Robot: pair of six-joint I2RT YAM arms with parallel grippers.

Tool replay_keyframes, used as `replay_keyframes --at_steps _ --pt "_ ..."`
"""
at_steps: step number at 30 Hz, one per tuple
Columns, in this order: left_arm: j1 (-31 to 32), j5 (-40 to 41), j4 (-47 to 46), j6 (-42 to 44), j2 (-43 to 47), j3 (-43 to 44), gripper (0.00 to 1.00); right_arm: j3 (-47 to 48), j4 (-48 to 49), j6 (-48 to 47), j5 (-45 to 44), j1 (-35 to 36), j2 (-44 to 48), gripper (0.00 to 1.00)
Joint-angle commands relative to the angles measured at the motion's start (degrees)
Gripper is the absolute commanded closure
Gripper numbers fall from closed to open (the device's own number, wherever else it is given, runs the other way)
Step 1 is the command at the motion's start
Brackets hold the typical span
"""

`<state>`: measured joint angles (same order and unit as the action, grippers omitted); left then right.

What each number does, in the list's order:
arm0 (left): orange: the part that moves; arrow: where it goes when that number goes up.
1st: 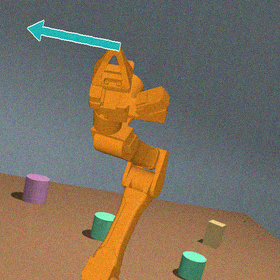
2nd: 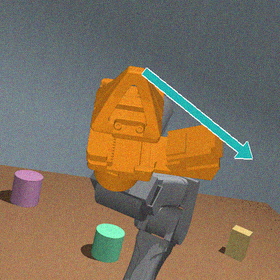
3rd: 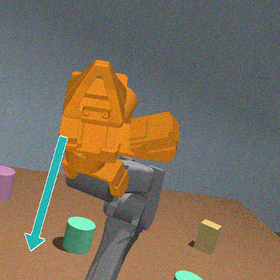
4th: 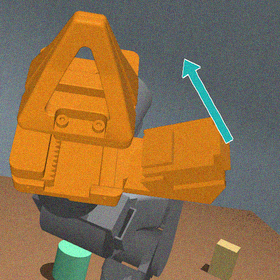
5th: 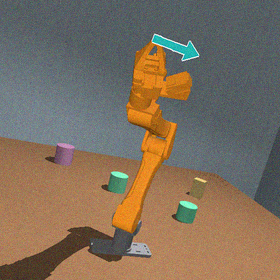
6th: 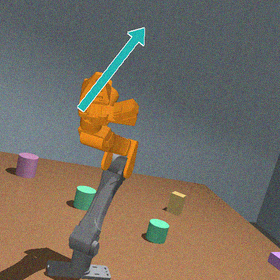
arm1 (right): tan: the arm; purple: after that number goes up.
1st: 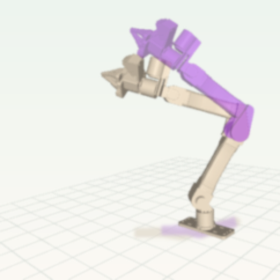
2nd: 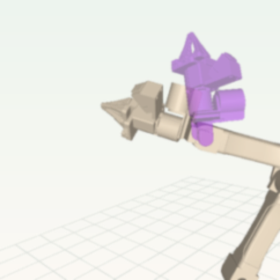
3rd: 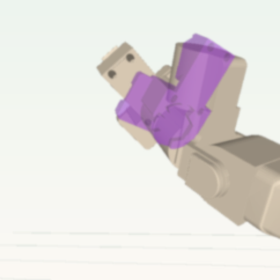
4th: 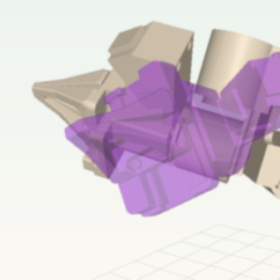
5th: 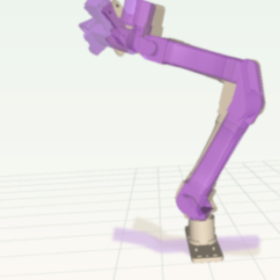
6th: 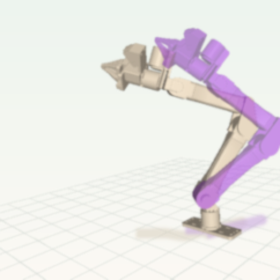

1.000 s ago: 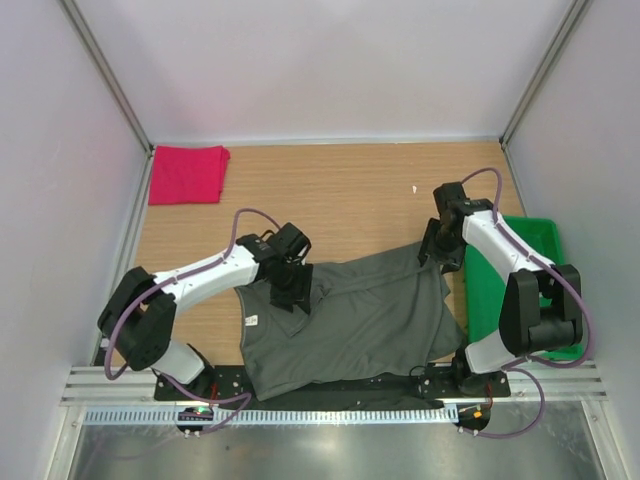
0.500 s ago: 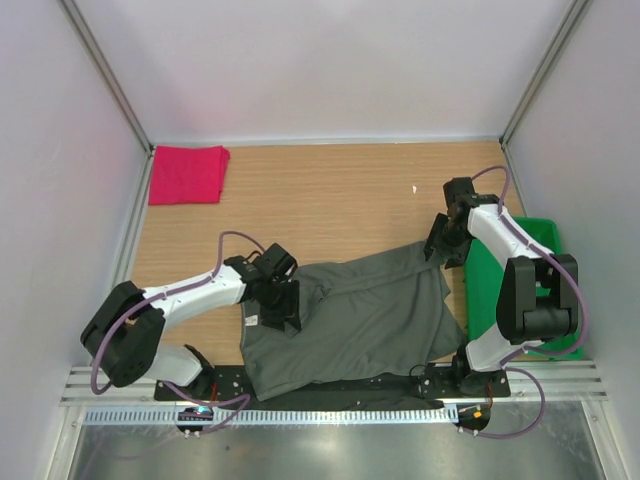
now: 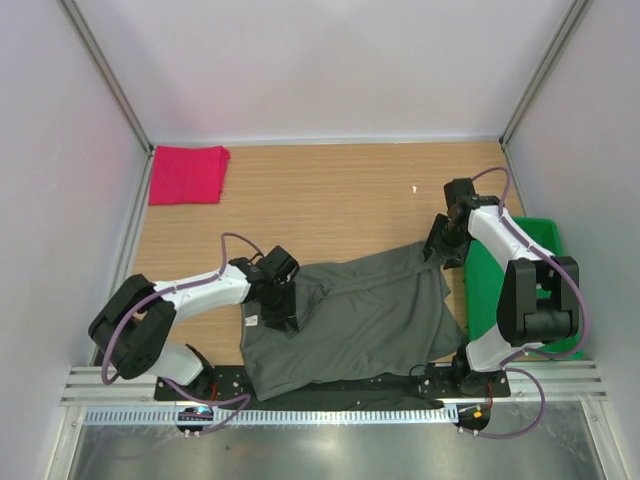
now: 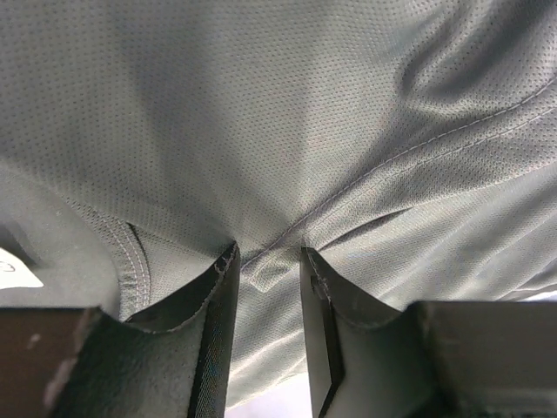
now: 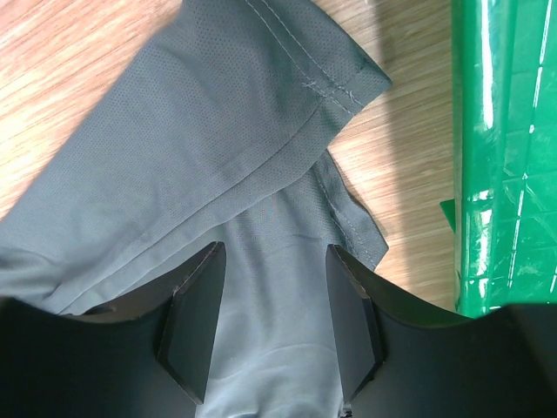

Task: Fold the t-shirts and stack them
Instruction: Flatten the tshirt out

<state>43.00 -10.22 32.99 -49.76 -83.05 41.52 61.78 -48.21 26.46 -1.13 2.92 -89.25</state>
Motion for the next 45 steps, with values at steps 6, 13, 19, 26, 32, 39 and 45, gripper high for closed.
replay_keyframes --at_steps 6,13,19,26,32,39,45 --pt "0.2 5.4 5.8 -2.5 4.2 1.9 0.58 -0.7 1.3 -0.4 0.2 0.1 2.6 0.45" --pt "0.6 7.0 7.4 -4.0 6.3 0.9 0.62 -1.5 1.9 -0.4 0.4 0.1 2.2 0.45" --pt "1.3 5.9 6.5 -4.2 4.4 0.9 0.64 -2.0 2.4 -0.6 0.4 0.1 1.5 0.45" --pt "1.6 4.2 4.2 -4.8 1.2 0.4 0.61 -1.8 2.5 -1.2 1.8 0.1 1.6 0.45" --pt "1.5 3.9 3.4 -4.8 0.3 0.7 0.61 -2.5 2.7 -1.4 1.7 0.2 2.0 0.45" --pt "1.5 4.8 2.3 -4.7 -0.5 0.8 0.74 -2.3 2.9 -1.4 1.8 0.1 1.9 0.45" --pt "1.4 9.0 3.7 -5.2 4.0 1.0 0.78 -2.5 2.7 -1.3 1.8 0.1 2.0 0.45"
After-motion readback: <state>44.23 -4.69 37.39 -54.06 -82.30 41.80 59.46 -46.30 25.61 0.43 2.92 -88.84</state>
